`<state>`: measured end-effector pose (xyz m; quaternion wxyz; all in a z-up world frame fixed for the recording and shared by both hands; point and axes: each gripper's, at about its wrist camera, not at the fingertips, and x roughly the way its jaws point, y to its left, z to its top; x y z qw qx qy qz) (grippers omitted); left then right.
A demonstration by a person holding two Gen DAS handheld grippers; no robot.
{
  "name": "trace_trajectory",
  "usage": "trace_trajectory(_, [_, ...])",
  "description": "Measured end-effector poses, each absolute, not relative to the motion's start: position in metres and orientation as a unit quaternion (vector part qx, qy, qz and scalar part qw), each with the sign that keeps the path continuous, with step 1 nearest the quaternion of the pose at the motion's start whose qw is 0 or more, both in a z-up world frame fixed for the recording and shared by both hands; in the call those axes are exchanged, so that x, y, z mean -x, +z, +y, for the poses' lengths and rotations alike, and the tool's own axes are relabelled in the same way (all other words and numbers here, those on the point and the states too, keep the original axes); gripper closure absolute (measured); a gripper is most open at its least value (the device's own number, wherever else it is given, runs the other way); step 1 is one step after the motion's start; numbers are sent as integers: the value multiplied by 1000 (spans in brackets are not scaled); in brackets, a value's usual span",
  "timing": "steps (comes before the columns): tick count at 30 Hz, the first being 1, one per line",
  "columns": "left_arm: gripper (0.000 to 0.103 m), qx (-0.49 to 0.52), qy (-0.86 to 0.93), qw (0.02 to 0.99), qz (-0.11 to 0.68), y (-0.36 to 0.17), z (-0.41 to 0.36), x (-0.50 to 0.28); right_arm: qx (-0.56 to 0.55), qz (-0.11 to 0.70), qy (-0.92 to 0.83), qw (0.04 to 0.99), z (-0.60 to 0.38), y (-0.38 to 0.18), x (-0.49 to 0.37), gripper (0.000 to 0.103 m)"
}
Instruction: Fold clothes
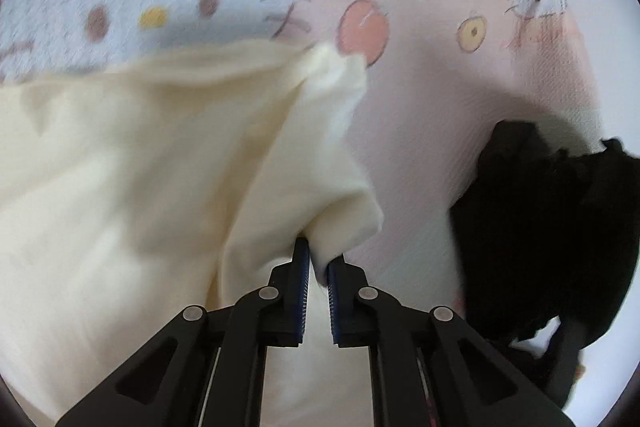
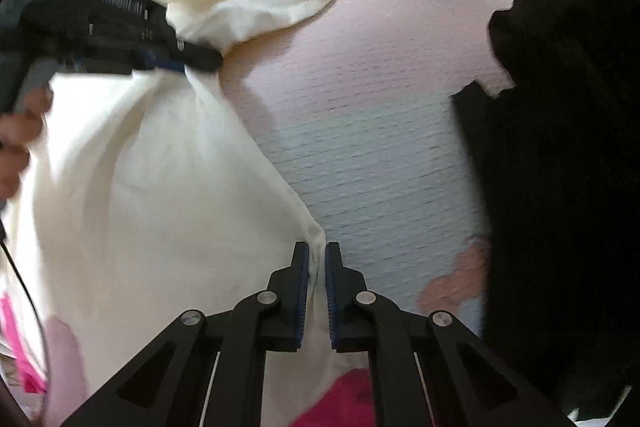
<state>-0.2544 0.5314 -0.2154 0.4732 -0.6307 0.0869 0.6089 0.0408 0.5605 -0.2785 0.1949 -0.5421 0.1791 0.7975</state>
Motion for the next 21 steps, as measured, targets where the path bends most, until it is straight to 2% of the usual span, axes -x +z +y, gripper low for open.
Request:
trace_trajectory(9, [96,617,601,502,77,-203,562,247,544,199,780,237,566,-280,-65,98])
trace_trajectory(18, [96,612,598,515,59,-187,576,266,574,126,772,242,560,-280,-67,97])
trace_trajectory(20, [93,611,599,514,62,-184,579,270,572,140,776,226,560,-273,-70,88])
trace_trajectory(21, [89,609,605,505,85,-183,583,272,563,159,781,220,561,-268,-71,80])
